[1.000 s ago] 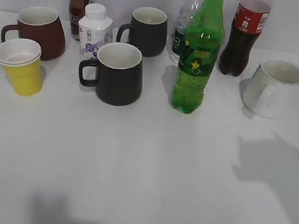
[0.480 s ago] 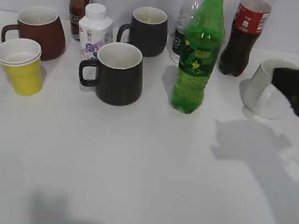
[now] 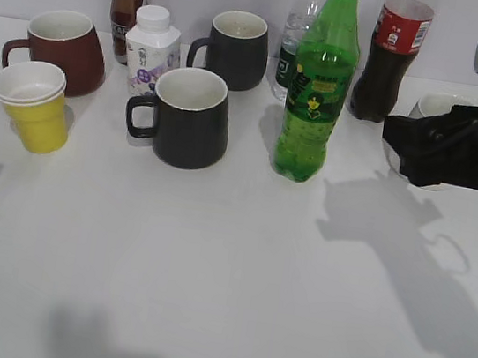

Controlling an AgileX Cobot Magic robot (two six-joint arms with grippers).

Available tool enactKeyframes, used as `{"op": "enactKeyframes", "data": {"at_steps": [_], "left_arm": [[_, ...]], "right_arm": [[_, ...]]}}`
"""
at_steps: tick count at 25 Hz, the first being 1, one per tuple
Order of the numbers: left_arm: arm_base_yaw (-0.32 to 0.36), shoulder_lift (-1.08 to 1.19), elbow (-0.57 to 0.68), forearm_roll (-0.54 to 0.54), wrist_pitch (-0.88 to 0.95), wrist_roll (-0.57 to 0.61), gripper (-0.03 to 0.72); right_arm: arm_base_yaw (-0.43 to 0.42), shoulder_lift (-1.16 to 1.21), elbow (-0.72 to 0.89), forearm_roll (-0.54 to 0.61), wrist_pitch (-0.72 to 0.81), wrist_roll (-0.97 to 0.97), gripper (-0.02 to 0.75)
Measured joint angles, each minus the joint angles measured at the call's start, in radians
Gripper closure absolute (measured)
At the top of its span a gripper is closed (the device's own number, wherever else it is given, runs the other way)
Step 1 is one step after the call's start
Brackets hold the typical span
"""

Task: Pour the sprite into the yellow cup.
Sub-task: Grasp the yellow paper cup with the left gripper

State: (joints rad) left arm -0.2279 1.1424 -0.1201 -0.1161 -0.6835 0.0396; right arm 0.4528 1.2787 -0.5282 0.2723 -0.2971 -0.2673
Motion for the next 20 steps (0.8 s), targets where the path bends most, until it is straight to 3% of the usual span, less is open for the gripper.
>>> {"op": "enactKeyframes", "data": {"at_steps": [4, 8, 13, 20], "left_arm": [[-0.003, 0.222, 0.000, 0.072, -0.238, 0.000, 0.109], [-0.003, 0.488, -0.032, 0.090, -0.471, 0.000, 0.089], [-0.003, 0.734, -0.154, 0.132, -0.511, 0.000, 0.087], [-0.003, 0.782, -0.268, 0.125, -0.525, 0.000, 0.088]], "right_arm": [[0.000, 0.015, 0.000, 0.000, -0.032, 0.001, 0.151], [0.000, 0.019, 0.000, 0.000, -0.077, 0.001, 0.151], [0.000, 0.019, 0.000, -0.001, -0.118, 0.007, 0.151], [0.000, 0.019, 0.000, -0.002, -0.121, 0.043, 0.151]]}}
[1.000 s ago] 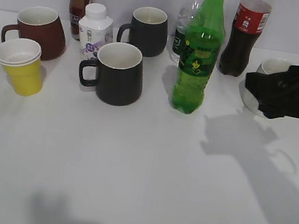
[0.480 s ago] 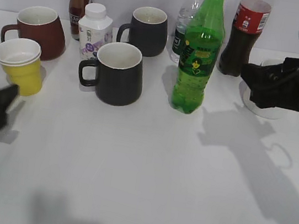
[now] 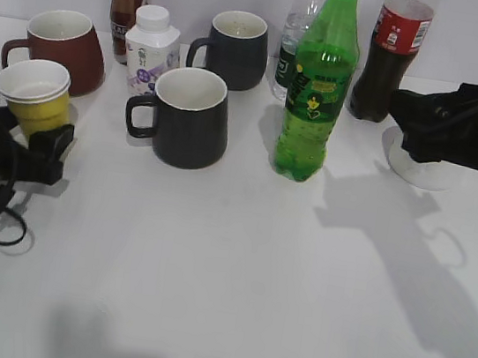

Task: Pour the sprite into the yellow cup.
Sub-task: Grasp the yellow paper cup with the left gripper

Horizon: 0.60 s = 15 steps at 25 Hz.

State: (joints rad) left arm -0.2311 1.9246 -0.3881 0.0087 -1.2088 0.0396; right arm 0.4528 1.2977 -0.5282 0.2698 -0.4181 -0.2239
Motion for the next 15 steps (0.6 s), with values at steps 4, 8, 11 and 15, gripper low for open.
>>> {"op": "enactKeyframes", "data": {"at_steps": [4, 8, 11, 15], "left_arm": [[0.000, 0.041, -0.053, -0.002, 0.000, 0.000, 0.090], [0.000, 0.084, -0.106, -0.003, 0.000, 0.000, 0.095], [0.000, 0.112, -0.148, -0.009, 0.001, 0.000, 0.097], [0.000, 0.123, -0.186, -0.009, 0.002, 0.000, 0.111]], "right_arm": [[0.000, 0.000, 0.000, -0.001, -0.002, 0.005, 0.151], [0.000, 0.000, 0.000, -0.001, -0.005, 0.007, 0.151], [0.000, 0.000, 0.000, -0.003, -0.006, 0.007, 0.151], [0.000, 0.000, 0.000, -0.022, -0.006, 0.011, 0.151]]}}
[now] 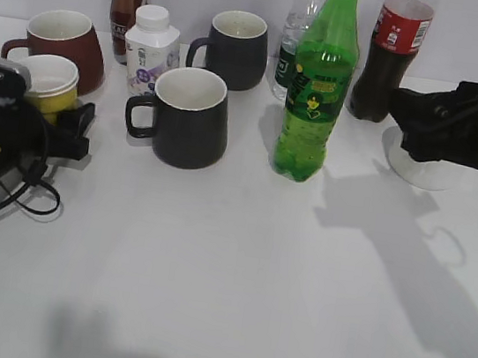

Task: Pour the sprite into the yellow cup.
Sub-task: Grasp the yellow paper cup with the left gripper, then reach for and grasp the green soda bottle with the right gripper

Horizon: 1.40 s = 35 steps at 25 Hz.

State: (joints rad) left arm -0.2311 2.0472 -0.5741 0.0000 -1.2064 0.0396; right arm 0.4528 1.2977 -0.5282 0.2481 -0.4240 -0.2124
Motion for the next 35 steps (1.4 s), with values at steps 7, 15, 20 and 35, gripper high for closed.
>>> {"op": "enactKeyframes", "data": {"at_steps": [7, 15, 20, 35], "left_arm": [[0.000, 0.000, -0.005, 0.000, -0.007, 0.000, 0.292], [0.000, -0.080, 0.090, 0.041, -0.003, 0.000, 0.291], [-0.001, -0.180, 0.181, 0.108, -0.003, -0.016, 0.297], [-0.004, -0.277, 0.264, 0.523, -0.003, -0.167, 0.302]], "right_arm": [[0.000, 0.001, 0.000, -0.287, -0.001, 0.212, 0.151], [0.000, 0.159, -0.001, -0.458, -0.169, 0.330, 0.148], [0.000, 0.307, -0.014, -0.484, -0.294, 0.353, 0.128], [0.000, 0.563, -0.219, -0.478, -0.382, 0.355, 0.127]]}}
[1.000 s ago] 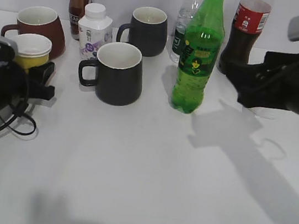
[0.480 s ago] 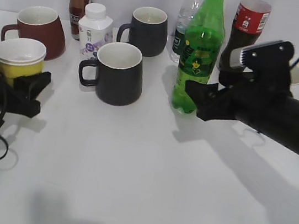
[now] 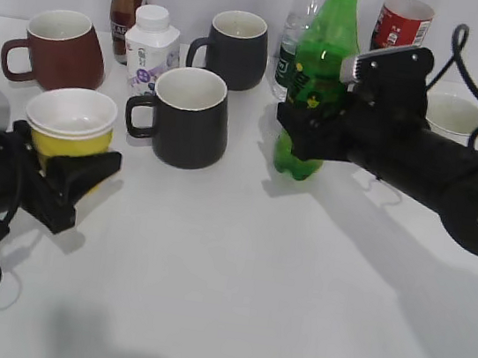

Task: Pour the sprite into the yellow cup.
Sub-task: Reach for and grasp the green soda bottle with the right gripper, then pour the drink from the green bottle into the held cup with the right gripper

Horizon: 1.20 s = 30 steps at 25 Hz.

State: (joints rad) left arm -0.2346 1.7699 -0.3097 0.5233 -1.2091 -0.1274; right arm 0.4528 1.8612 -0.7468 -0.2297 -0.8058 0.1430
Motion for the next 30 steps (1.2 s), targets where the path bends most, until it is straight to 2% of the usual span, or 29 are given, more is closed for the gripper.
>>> {"op": "enactKeyframes", "data": {"at_steps": [3, 8, 10, 14, 21, 30], "left_arm": [[-0.001, -0.002, 0.000, 0.060, 0.000, -0.003, 0.302], [-0.002, -0.002, -0.010, 0.092, 0.001, -0.032, 0.303], [-0.002, -0.003, -0.021, 0.112, 0.000, -0.037, 0.299], [-0.002, -0.003, -0.030, 0.148, 0.000, -0.041, 0.298], [-0.041, -0.003, -0.035, 0.170, 0.001, -0.043, 0.298], [-0.165, 0.023, -0.138, 0.169, 0.001, -0.044, 0.298]], "right_arm": [[0.000, 0.036, -0.046, 0.000, 0.004, 0.000, 0.127], [0.000, 0.100, -0.108, 0.000, 0.014, 0.000, 0.152], [0.000, 0.115, -0.118, -0.001, 0.024, 0.000, 0.190], [0.000, 0.120, -0.125, 0.000, 0.029, 0.000, 0.325], [0.000, 0.102, -0.124, -0.021, 0.050, -0.001, 0.328], [0.000, -0.007, -0.122, -0.233, 0.092, -0.070, 0.328]]}}
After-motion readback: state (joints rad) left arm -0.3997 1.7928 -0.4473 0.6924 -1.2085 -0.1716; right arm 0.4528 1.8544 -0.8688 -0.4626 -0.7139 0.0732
